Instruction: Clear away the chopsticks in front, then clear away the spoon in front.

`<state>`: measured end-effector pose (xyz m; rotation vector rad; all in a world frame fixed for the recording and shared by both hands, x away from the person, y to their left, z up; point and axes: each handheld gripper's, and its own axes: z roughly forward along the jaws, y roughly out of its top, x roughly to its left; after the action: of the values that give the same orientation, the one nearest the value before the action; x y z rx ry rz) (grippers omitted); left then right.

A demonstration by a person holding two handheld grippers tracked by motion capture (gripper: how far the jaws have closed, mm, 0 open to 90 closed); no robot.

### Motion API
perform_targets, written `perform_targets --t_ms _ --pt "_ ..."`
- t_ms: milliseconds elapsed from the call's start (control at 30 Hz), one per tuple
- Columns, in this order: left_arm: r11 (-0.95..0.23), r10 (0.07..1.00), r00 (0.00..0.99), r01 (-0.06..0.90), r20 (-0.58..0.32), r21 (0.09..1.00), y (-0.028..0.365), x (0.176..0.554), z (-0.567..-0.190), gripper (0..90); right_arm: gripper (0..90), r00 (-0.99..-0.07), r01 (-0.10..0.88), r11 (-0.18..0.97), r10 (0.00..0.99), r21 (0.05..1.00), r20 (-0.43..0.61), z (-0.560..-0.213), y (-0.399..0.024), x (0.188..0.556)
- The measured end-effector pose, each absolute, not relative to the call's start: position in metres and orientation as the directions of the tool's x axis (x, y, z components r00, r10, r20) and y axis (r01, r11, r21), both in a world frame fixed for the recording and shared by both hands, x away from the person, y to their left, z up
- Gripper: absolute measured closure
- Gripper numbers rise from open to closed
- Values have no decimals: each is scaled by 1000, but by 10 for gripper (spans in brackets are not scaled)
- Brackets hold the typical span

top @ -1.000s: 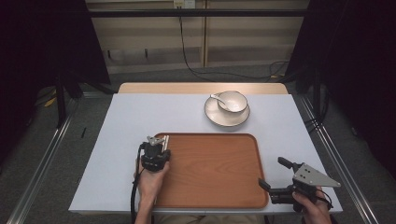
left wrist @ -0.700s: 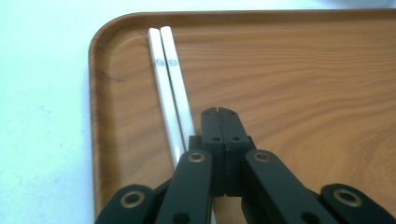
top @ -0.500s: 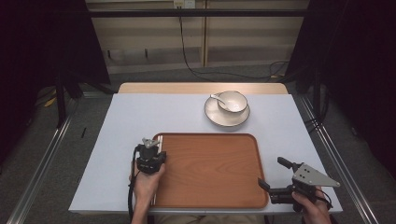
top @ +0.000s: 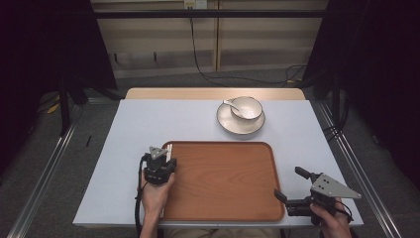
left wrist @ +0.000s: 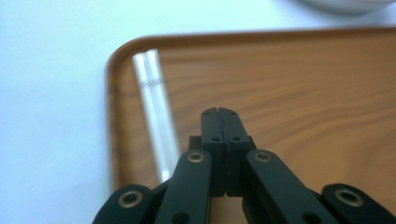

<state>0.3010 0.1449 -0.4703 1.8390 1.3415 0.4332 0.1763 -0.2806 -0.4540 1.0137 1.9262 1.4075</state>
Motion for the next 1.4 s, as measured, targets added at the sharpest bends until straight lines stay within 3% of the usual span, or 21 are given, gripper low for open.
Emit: perform_targets --t_ms 67,133,200,300,500,700,900,1067,1200,1400 --pt "-73 885 393 645 -248 761 148 304 -471 814 0 -571 255 174 821 951 3 -454 -280 176" --pt "-98 894 399 616 -202 782 146 304 -470 791 0 -570 255 173 821 951 3 -454 -281 176" --pt "-79 883 417 587 -217 805 145 304 -470 687 0 -567 253 171 824 952 3 -454 -281 176" --pt "-104 892 424 535 -159 839 140 304 -467 540 0 -572 256 176 820 951 2 -454 -280 177" --pt "-131 890 442 481 -110 867 132 313 -458 310 0 -564 258 168 825 951 7 -454 -281 177" --pt "-173 859 505 442 -85 880 113 328 -447 182 0 -562 263 165 827 950 11 -455 -280 179" --pt "-214 816 573 418 -73 883 93 343 -438 109 0 -559 263 162 829 951 13 -454 -281 178" --pt "-186 781 614 400 -112 898 79 359 -437 126 0 -556 262 157 831 952 16 -454 -281 177" --pt "-235 769 635 387 -73 892 68 369 -434 133 0 -560 261 157 828 953 17 -454 -281 176" --pt "-222 783 616 409 -89 885 51 391 -426 183 0 -567 261 163 823 952 14 -454 -281 178"
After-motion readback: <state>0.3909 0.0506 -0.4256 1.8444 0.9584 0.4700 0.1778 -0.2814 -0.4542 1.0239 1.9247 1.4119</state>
